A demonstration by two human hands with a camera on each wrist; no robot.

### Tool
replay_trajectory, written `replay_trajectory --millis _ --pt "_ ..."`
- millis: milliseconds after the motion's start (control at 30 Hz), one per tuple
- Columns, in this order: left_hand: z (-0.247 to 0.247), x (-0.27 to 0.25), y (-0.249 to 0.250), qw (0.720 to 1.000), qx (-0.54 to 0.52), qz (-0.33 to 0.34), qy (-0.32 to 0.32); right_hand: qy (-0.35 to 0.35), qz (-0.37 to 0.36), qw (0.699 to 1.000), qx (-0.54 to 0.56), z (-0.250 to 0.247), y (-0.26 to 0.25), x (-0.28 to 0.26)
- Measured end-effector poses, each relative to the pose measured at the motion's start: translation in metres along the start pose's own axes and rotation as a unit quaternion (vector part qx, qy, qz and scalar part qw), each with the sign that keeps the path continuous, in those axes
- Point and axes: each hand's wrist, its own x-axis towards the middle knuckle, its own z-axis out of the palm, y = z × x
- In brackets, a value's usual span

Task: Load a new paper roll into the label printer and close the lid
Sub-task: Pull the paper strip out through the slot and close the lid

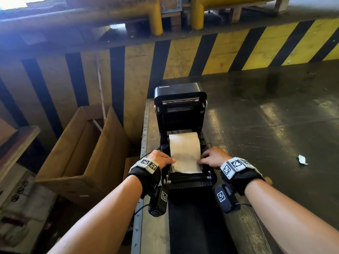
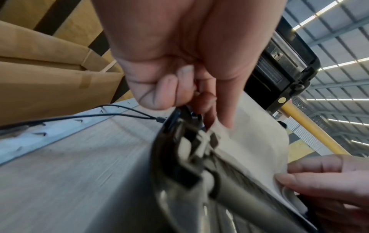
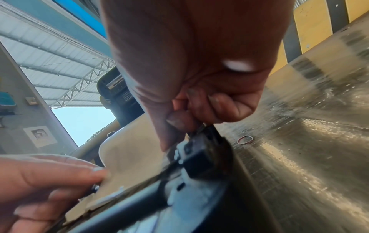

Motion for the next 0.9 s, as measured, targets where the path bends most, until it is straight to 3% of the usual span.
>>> replay_trajectory --millis 233,333,600,833,900 --pt "-0.001 -0.001 0.007 0.998 0.059 0.005 -0.016 0.039 -0.003 0.999 0.008 0.002 0.001 0.0" --pt "-0.007 0.001 0.011 0.998 0.058 -0.006 -0.037 0.002 -0.006 1.0 0.002 0.003 0.0 -0.001" --pt "-0.001 -0.001 0.005 0.998 0.058 0.0 -0.002 0.006 -0.004 1.0 -0.013 0.003 -0.001 0.0" --pt "-0.003 -0.012 0.006 0.982 0.171 0.061 0.045 0.147 -0.082 0.985 -0.039 -0.005 0.006 -0.027" --pt "-0.008 -0.017 0.005 0.977 0.18 0.082 0.081 0.13 -0.138 0.98 -0.052 -0.006 0.009 -0.036"
